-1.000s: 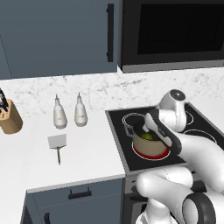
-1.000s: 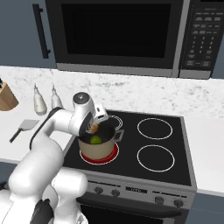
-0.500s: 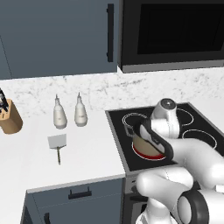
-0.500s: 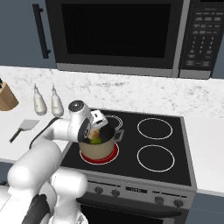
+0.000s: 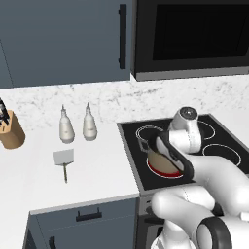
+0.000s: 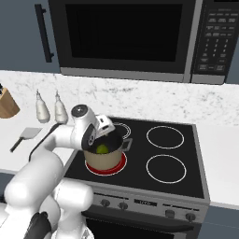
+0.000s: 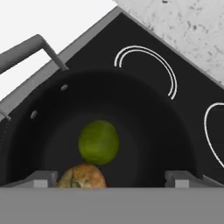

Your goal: Put the lime and onion in the pot. Retrieve the spatula and lightly stir the vegetables in the pot.

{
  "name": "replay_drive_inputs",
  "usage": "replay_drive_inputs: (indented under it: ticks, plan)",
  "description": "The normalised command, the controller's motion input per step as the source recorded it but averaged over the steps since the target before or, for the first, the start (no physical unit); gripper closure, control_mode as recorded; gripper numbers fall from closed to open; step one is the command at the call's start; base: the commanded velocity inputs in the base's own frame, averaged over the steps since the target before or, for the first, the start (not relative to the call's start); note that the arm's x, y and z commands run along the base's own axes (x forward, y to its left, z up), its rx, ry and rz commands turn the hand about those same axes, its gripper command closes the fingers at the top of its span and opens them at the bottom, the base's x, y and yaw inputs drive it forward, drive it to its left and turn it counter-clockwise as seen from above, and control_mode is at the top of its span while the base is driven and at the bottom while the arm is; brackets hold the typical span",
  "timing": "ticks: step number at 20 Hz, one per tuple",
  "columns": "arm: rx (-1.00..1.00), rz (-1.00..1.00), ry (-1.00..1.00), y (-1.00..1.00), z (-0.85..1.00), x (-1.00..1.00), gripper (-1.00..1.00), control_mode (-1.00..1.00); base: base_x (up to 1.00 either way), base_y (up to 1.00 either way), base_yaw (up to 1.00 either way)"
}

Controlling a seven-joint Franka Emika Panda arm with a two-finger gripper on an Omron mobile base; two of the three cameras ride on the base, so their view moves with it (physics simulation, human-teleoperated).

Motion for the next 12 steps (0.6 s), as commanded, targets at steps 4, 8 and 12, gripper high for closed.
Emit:
replay_drive_inputs:
  ticks: [4, 8, 12]
  plan:
    - [-0.01, 0.00, 0.00, 0.26, 0.78, -0.33, -1.00, -1.00, 0.00, 0.00, 0.00]
    - [0.00, 0.00, 0.02, 0.73, 0.55, -0.69, -1.00, -1.00, 0.00, 0.00, 0.00]
    - [0.04, 0.00, 0.06, 0.99, 0.13, -0.69, -1.00, -1.00, 0.00, 0.00, 0.00]
